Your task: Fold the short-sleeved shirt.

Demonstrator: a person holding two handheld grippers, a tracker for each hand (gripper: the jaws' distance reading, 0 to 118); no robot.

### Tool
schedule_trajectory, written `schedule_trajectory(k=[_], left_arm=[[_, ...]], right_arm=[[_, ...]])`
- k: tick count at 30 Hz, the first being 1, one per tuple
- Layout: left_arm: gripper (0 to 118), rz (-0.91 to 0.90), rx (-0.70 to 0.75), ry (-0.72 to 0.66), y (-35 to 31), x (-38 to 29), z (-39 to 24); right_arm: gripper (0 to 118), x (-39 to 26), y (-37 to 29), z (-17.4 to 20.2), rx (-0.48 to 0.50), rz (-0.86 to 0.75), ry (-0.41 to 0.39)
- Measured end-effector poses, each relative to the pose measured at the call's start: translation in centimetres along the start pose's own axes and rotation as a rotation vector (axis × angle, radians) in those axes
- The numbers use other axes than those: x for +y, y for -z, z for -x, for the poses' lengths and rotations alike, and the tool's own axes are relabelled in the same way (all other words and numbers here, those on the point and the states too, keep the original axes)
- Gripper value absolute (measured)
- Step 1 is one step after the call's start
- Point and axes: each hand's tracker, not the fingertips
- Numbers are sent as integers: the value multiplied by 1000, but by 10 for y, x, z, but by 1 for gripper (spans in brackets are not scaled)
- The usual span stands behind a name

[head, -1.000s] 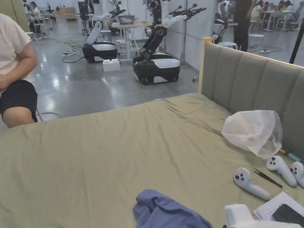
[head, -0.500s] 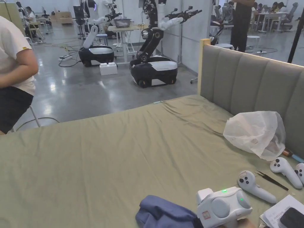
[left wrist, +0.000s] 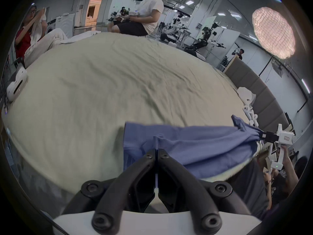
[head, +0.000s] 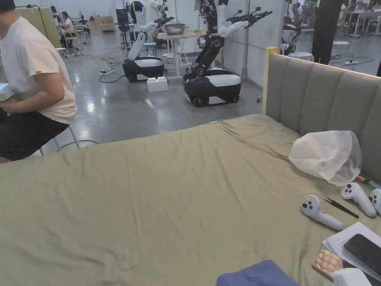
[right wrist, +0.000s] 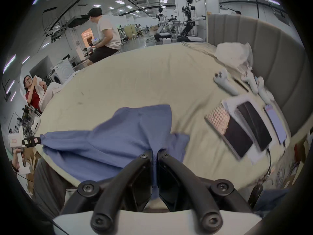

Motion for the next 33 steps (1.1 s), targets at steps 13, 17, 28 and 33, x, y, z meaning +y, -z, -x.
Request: schedule_trajectory(k=[13, 17, 28, 33], left_arm=[[95, -313, 166, 120, -35, -5, -46], [76, -565, 145, 172, -81, -6, -93], [0, -536, 48, 116, -97, -4, -88], [97, -325, -25, -154, -55, -1, -15]], right_arm=[[77, -36, -17, 28, -40, -178, 66], [69, -26, -47, 72, 43, -330, 49], [0, -11, -57, 134, 98, -389, -16], [0, -15, -55, 133, 129, -378, -2]])
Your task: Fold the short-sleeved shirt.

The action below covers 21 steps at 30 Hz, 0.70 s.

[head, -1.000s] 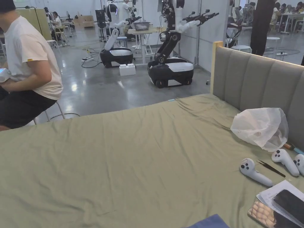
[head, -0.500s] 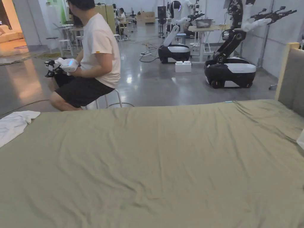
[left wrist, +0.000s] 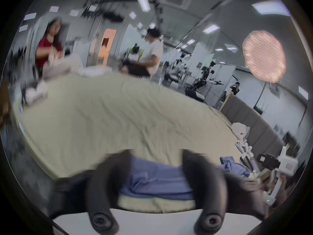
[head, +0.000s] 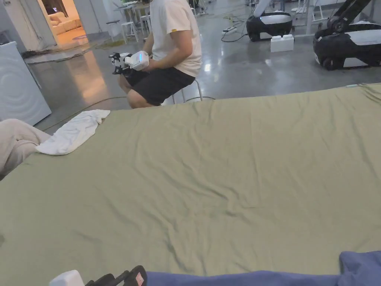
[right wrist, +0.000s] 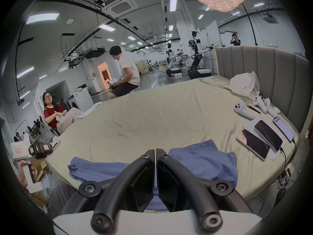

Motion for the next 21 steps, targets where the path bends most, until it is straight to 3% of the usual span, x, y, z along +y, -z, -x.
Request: schedule_trajectory(k=[5, 8, 10, 11, 13, 14, 16, 18, 21], left_arm=[[100, 209, -79, -277, 64, -22, 63], [99, 218, -124, -497, 97, -40, 92], [95, 126, -170, -554, 86, -45, 60], [84, 115, -201, -556, 87, -44, 57], [31, 153, -221, -594, 91, -47, 45], [14, 175, -165, -585, 97, -50, 39], [11, 153, -183, -589, 99, -55, 37], [3, 84, -235, -700, 99, -50, 66], [3, 29, -201, -686, 78, -37, 71]], right_arm=[[0, -2, -3, -4, -1, 29, -5], [0, -2, -10, -5, -11, 36, -3], [0, -3, -15, -5, -16, 30, 4], [0, -3, -18, -5, -22, 29, 7], [0, -3, -19, -6, -27, 31, 10], [0, -4, -19, -6, -29, 36, 12], [0, -5, -21, -7, -36, 46, 15], [0, -9, -23, -9, -36, 56, 29], [0, -14, -24, -13, -41, 70, 64]])
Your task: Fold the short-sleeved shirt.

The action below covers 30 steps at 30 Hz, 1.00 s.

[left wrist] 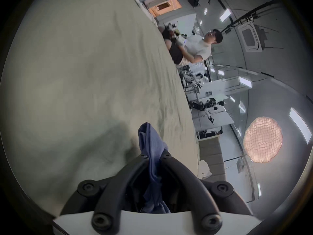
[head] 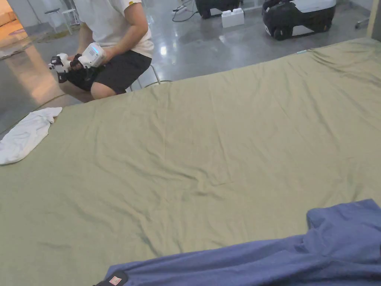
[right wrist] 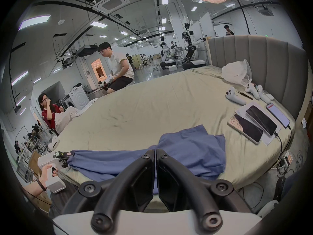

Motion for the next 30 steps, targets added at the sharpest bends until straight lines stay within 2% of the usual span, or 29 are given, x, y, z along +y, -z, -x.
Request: schedule_trajectory(k=[4, 8, 11, 14, 18, 20, 21, 22, 23, 24, 25, 27, 28, 29, 30], left_arm=[[3, -77, 72, 208, -41, 42, -22], [3, -87, 199, 536, -51, 41, -72], [3, -19, 109, 676, -24, -10, -119], [3, 121, 16, 793, 26, -92, -161], [3, 320, 47, 943, 92, -173, -172], [6, 348, 61, 930, 113, -195, -167], [14, 408, 56, 918, 124, -203, -166], [31, 468, 58, 909, 130, -207, -167], [67, 506, 32, 901, 134, -209, -167], [87, 497, -10, 885, 132, -208, -167], [94, 466, -16, 887, 126, -204, -170], [83, 374, -46, 831, 116, -191, -172], [66, 347, -51, 770, 112, -184, -168], [25, 337, -44, 716, 112, -180, -163], [0, 340, -16, 671, 119, -180, -156]], right_arm=[[0, -6, 4, -4, 8, 4, 27], [0, -10, 4, -5, 22, 12, 51], [0, -16, 0, -11, 10, 9, 55], [0, -19, -8, -16, 2, -3, 82], [0, -27, -23, -26, -36, -41, 109], [0, -32, -28, -32, -51, -34, 122], [0, -35, -32, -35, -59, -34, 125], [0, -38, -35, -37, -63, -37, 124], [0, -41, -37, -39, -71, -35, 125], [0, -43, -38, -42, -91, -35, 134], [0, -46, -39, -46, -103, -41, 150], [0, -49, -42, -51, -99, -55, 196], [0, -50, -43, -53, -95, -63, 214], [0, -50, -45, -55, -92, -69, 225], [0, -50, -46, -56, -90, -70, 227]])
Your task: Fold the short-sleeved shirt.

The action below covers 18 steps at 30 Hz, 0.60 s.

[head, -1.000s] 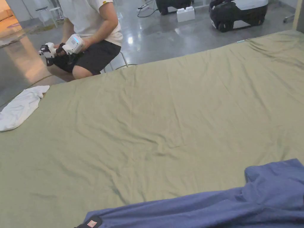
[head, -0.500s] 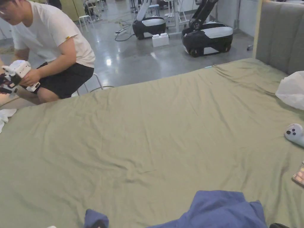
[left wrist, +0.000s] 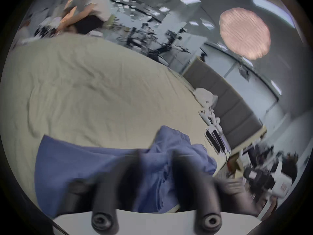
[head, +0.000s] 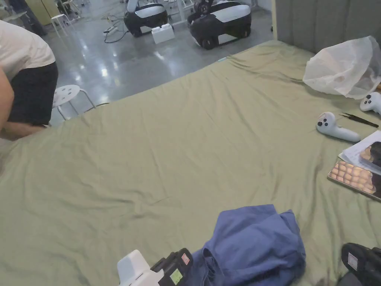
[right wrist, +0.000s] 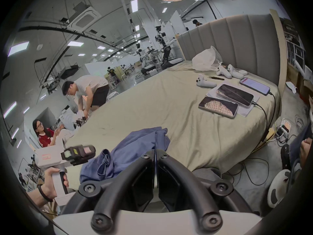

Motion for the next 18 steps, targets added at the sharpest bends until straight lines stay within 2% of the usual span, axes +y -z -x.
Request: schedule_trajectory(k=[1, 4, 6, 8, 9, 10, 11, 12, 13, 17, 18], left_arm=[[0, 38, 92, -11, 10, -4, 6], [0, 172, -18, -70, 41, -21, 20], [0, 219, 22, -43, 59, -38, 16], [1, 176, 21, -21, 55, -34, 14], [10, 182, 13, -30, 48, -26, 14], [26, 174, -3, -48, 38, -22, 12], [68, 129, -21, -59, 21, -17, 17], [94, 84, -41, -72, 2, -11, 25], [105, 54, -60, -94, -19, -5, 36], [105, -34, 16, -203, -82, 9, 99], [105, -56, 38, -266, -91, 10, 121]], right_arm=[[0, 1, -1, -1, -1, -3, 1], [0, 3, -2, 0, -10, -5, -2], [0, 4, -3, 1, -12, -2, -9], [0, 4, -2, 6, -11, 5, -17], [0, 4, 1, 9, -7, 17, -23], [0, 3, 5, 11, 0, 29, -30], [0, 3, 9, 13, 11, 40, -38], [0, 3, 13, 17, 23, 49, -50], [0, 3, 16, 21, 33, 55, -65], [0, 3, 21, 31, 66, 73, -115], [0, 3, 21, 33, 72, 75, -120]])
